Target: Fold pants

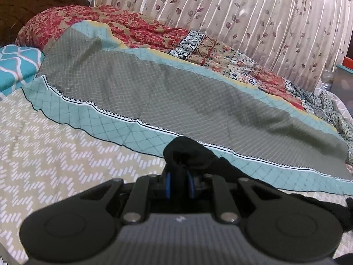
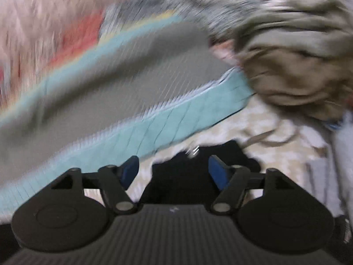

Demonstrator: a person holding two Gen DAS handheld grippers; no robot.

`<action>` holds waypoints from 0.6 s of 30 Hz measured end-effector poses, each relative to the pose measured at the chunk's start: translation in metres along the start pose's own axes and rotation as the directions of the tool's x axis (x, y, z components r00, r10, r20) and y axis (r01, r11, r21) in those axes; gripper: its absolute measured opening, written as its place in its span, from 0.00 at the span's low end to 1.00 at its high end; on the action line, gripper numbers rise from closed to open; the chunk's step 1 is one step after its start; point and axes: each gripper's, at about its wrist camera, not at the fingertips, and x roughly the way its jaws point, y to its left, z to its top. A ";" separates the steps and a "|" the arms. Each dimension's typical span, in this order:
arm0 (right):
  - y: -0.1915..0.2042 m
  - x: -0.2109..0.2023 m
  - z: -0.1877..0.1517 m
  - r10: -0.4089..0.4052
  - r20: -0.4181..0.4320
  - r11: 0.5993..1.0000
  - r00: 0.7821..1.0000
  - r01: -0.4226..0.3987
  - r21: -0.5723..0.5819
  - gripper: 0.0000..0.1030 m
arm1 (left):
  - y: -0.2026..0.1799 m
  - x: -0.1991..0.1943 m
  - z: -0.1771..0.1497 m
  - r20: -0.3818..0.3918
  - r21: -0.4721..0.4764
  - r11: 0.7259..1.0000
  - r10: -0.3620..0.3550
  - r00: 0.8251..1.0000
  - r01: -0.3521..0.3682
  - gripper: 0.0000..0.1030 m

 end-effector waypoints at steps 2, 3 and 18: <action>0.014 0.027 -0.007 -0.094 -0.083 0.992 0.992 0.087 -0.086 0.60 | 0.004 -0.003 0.002 0.002 -0.011 1.000 -0.001 1.000 0.001 0.14; 0.019 0.028 -0.009 -0.122 -0.056 0.986 0.991 0.115 -0.118 0.37 | 0.005 -0.004 0.002 0.002 -0.015 1.000 0.000 1.000 0.000 0.14; -0.059 0.017 0.061 0.046 0.282 0.899 0.958 -0.163 0.406 0.73 | 0.033 0.043 -0.003 -0.047 -0.155 0.983 0.091 0.995 -0.097 0.14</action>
